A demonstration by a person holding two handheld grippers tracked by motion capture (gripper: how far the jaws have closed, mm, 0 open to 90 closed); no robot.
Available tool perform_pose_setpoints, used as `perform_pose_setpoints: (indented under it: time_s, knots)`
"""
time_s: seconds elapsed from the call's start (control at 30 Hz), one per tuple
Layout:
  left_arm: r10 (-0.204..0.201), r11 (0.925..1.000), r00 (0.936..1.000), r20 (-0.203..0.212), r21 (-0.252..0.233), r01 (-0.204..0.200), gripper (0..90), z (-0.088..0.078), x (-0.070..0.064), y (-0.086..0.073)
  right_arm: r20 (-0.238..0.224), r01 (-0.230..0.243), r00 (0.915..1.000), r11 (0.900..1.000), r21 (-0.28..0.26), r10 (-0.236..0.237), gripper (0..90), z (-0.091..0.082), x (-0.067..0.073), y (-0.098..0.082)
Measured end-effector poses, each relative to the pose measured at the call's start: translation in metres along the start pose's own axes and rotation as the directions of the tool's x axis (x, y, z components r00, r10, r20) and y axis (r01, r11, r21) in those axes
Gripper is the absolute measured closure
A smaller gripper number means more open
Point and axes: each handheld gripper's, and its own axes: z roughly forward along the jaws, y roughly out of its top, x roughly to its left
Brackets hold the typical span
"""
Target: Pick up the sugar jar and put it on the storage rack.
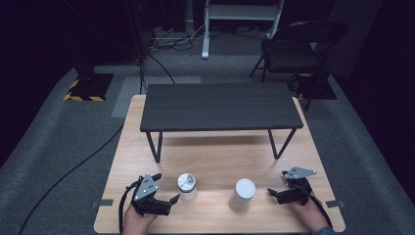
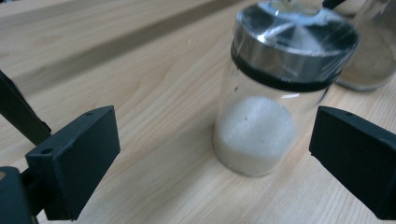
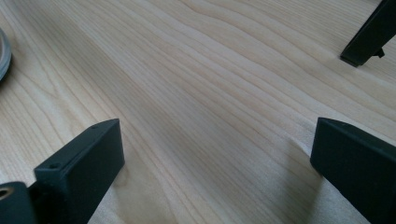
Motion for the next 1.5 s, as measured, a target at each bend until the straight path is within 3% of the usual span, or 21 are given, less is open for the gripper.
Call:
perform_pose_setpoints:
  time_s: [0.43,0.53,0.7,0.87,1.03,1.27,1.4,1.5]
  knots:
    - [0.021,0.9997,0.9997,0.009,0.012,-0.021,1.8,0.009,0.001,0.004,0.014,-0.012,0.9998,1.0,-0.001,0.012,2.9,0.0,0.001,0.0]
    - [0.01,0.9999,0.9996,0.026,0.003,-0.01,0.8,0.013,0.004,0.004,0.014,-0.011,0.9999,1.0,0.0,0.011,2.9,0.0,0.001,0.0]
    - [0.027,0.9996,0.9984,0.05,-0.002,-0.027,0.3,0.02,0.003,0.007,0.014,-0.01,0.9999,1.0,0.0,0.01,2.9,0.0,0.001,0.0]
    - [0.024,0.9978,0.9958,0.088,-0.064,-0.019,1.7,0.026,0.001,0.006,0.014,-0.011,0.9998,1.0,-0.001,0.011,2.9,0.0,0.002,0.0]
    - [0.03,0.9953,0.9936,0.109,-0.095,-0.02,3.1,0.033,-0.003,0.008,0.014,-0.01,0.9999,1.0,0.0,0.01,2.9,0.0,0.002,0.0]
    - [0.054,0.9902,0.9921,0.113,-0.134,-0.039,6.7,0.041,-0.009,0.006,0.014,-0.01,0.9999,1.0,0.0,0.01,2.9,0.0,0.002,0.0]
    - [0.061,0.9904,0.9925,0.106,-0.13,-0.047,8.1,0.045,-0.013,0.007,0.014,-0.011,0.9998,1.0,-0.001,0.011,2.9,0.0,0.002,0.0]
    - [0.045,0.9925,0.9949,0.09,-0.118,-0.034,8.1,0.049,-0.016,0.005,0.014,-0.01,0.9998,1.0,0.0,0.01,2.9,0.0,0.002,0.0]
